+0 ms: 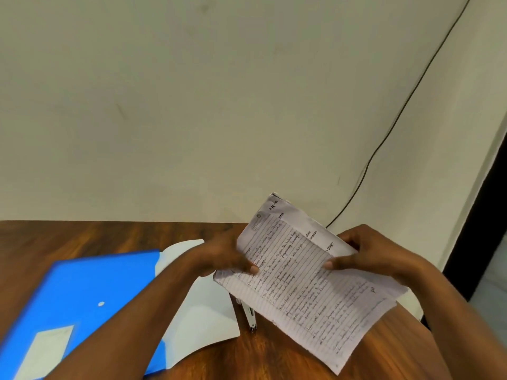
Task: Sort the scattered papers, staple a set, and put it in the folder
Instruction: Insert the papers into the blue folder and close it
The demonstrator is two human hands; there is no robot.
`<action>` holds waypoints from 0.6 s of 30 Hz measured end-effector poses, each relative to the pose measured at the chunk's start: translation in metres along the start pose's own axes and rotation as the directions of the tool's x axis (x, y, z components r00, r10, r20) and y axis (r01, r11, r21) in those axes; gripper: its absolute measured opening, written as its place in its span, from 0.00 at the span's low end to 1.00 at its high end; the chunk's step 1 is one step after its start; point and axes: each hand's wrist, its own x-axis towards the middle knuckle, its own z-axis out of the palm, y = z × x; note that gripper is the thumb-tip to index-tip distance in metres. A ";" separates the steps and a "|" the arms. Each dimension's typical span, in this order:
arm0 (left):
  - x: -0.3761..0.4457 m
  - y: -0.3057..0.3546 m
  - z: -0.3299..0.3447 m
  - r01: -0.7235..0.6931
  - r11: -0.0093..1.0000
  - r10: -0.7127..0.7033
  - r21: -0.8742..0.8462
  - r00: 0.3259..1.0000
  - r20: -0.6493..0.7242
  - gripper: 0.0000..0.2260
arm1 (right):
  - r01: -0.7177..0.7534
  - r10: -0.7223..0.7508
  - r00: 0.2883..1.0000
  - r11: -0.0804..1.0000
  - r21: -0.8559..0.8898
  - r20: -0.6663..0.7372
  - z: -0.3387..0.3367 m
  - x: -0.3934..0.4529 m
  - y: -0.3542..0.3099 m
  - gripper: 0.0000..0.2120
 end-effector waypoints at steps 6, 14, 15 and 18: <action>-0.013 0.000 -0.015 -0.010 0.999 0.007 0.051 0.999 0.052 0.23 | 0.059 -0.066 0.995 0.995 0.086 0.081 0.022 0.012 -0.022 0.13; -0.022 -0.010 -0.042 -0.025 0.999 0.019 0.046 0.994 0.111 0.20 | 0.064 -0.105 0.962 0.984 0.165 0.253 0.030 0.028 -0.045 0.15; -0.024 -0.010 -0.046 -0.023 0.998 0.018 0.051 0.995 0.098 0.19 | 0.049 -0.102 0.955 0.980 0.193 0.278 0.032 0.031 -0.046 0.15; -0.027 -0.012 -0.056 -0.023 0.997 0.019 0.075 0.998 0.063 0.21 | 0.005 -0.078 0.956 0.968 0.250 0.282 0.041 0.047 -0.040 0.17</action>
